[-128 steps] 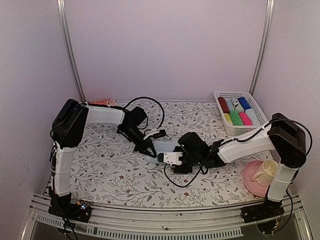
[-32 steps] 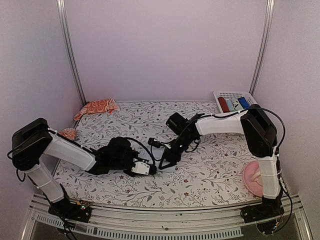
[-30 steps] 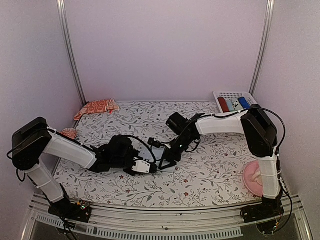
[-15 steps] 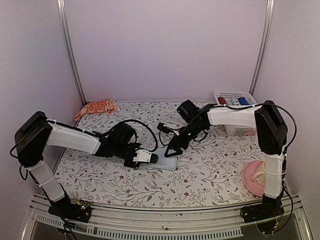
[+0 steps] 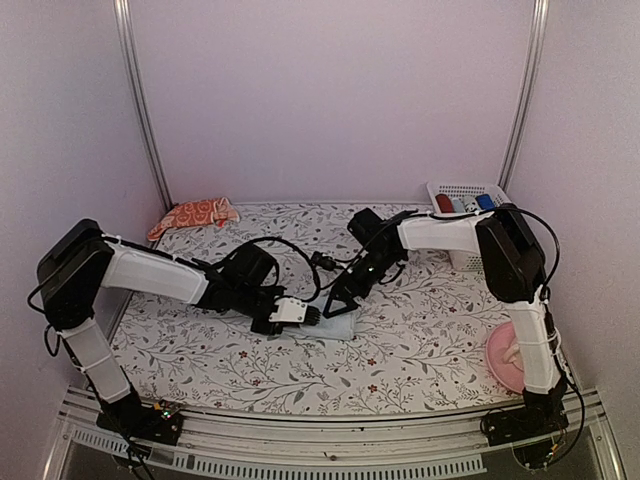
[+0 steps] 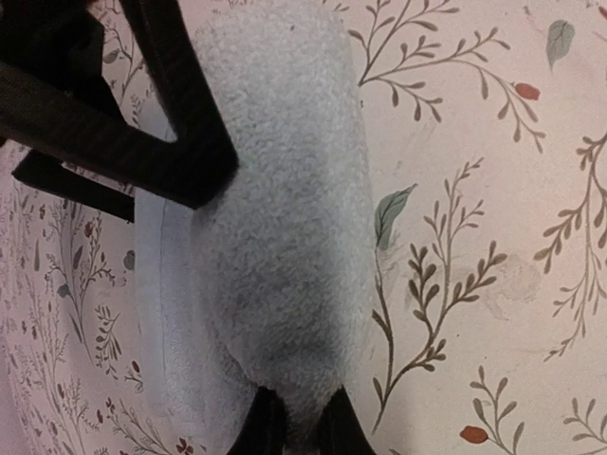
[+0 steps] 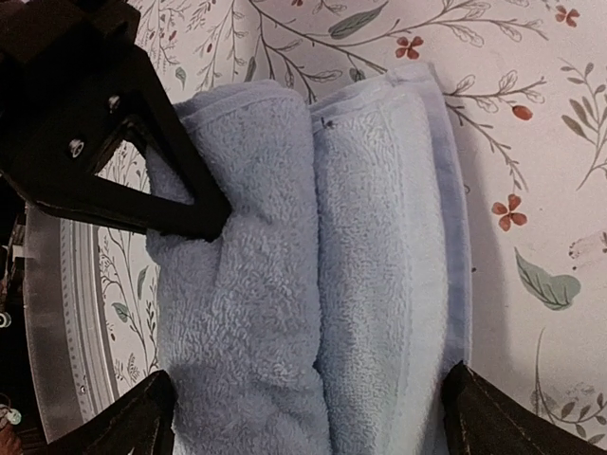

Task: Roll the towels
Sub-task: Pick up the towel from the center of the board.

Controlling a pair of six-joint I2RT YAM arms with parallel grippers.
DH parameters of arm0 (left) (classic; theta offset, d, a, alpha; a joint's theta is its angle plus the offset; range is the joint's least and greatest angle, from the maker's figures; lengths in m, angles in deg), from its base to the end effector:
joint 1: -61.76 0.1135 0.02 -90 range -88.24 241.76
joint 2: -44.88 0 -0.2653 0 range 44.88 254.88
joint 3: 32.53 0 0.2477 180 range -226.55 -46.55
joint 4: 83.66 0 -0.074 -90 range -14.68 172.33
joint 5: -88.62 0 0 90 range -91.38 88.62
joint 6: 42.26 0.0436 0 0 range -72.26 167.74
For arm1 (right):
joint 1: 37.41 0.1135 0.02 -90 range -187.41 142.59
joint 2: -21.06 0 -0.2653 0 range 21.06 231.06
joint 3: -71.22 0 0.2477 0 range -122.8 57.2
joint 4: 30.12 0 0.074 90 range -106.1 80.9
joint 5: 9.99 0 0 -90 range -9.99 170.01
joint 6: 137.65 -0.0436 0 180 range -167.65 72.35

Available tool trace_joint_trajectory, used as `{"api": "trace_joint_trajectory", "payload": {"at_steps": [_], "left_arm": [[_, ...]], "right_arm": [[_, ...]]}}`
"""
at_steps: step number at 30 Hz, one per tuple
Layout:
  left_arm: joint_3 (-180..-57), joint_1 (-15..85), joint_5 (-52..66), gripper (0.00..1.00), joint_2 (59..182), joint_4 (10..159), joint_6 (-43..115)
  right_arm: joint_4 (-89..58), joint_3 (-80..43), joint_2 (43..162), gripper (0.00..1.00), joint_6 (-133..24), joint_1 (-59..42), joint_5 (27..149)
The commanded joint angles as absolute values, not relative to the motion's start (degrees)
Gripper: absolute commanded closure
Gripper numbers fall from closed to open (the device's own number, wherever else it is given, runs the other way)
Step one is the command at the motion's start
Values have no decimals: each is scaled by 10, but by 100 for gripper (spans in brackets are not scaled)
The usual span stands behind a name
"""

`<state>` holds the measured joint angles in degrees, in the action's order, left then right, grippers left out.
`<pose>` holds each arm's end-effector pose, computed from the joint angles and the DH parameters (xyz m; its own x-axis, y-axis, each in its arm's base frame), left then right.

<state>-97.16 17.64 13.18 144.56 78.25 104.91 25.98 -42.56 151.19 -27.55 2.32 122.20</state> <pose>0.2344 -0.2425 0.1398 0.3458 0.7976 -0.4942 0.9066 -0.1483 0.3950 0.3356 0.3170 0.1453 -0.4723 -0.7236 -0.5032 -0.8430 0.2041 0.4977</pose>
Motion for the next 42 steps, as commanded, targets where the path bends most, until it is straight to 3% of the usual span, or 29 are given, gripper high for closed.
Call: {"api": "trace_joint_trajectory", "payload": {"at_steps": [1, 14, 21, 27, 32, 35, 39, 42], "left_arm": [[-988, 180, 122, 100, 1480, 737, 1029], [-1055, 195, 144, 100, 1523, 665, 1013], [-1088, 206, 148, 100, 1549, 637, 1004], [-1091, 209, 150, 100, 1557, 635, 1003], [-1088, 209, 140, 100, 1559, 644, 1003], [-1082, 209, 126, 100, 1553, 658, 1001], [-1074, 210, 109, 84, 1540, 684, 989], [-1070, 213, 111, 57, 1519, 697, 979]], "right_arm": [[291, -453, 1540, 1, -258, 23, 1281], [317, -462, 1551, 2, -238, 28, 1327], [326, -473, 1581, 12, -237, 32, 1328], [344, -505, 1602, 34, -247, 31, 1334], [354, -518, 1607, 48, -253, 27, 1339], [357, -518, 1607, 65, -253, 27, 1347], [359, -518, 1608, 89, -252, 27, 1358], [359, -518, 1606, 97, -253, 27, 1362]]}}
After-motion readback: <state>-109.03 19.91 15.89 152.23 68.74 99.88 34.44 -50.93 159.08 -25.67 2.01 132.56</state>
